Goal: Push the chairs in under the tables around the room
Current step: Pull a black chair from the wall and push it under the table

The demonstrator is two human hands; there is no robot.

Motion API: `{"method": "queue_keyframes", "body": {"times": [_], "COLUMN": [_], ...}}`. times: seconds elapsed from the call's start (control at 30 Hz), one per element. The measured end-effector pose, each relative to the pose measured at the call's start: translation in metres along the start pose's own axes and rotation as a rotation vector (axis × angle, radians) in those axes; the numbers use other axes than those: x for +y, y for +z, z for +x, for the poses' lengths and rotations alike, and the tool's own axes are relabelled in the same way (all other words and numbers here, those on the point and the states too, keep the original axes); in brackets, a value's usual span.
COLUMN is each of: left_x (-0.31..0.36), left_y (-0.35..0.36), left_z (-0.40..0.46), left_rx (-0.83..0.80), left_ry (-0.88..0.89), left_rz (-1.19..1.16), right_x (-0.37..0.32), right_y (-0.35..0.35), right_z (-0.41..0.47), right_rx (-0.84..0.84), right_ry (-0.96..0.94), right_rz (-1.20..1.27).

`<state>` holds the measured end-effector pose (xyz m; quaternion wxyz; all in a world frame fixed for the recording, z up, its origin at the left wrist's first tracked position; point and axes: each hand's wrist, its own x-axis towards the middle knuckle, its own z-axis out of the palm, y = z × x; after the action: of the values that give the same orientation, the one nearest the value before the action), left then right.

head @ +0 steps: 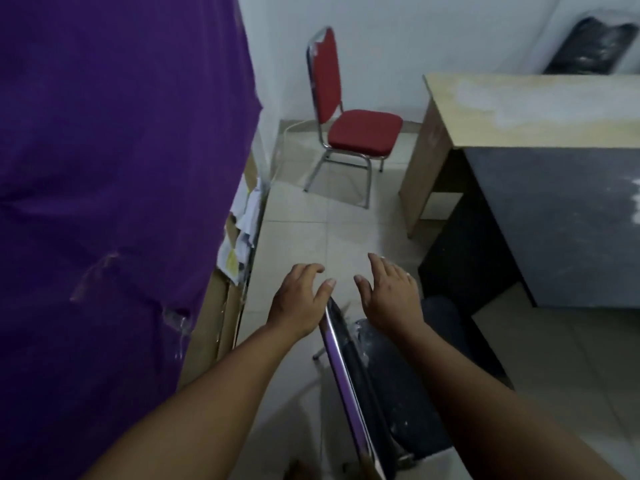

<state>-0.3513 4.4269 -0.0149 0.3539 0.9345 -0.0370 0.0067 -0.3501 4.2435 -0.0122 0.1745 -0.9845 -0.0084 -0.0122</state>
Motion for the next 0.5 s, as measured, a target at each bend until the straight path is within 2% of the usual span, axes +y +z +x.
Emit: {"method": "queue_keyframes", "body": {"times": [0.17,0.4,0.5], "left_x": [0.023,0.029,0.032], "left_y": [0.015,0.026,0.033], "left_z": [0.018,0.020,0.020], "left_rx": [-0.092,-0.118,-0.184], "left_ry": [0.147,0.191,0.195], "left_rz": [0.007,-0.004,-0.002], "right_x": [0.026,0.051,0.061], "right_y": [-0.007,-0.005,-0.008], "right_z": [-0.009,-0.014,-0.019], "right_rx": [0.054,0.067,0.077], "right_ry": [0.162,0.291,0.344], "right_rz": [-0.002,-0.004,0.003]}}
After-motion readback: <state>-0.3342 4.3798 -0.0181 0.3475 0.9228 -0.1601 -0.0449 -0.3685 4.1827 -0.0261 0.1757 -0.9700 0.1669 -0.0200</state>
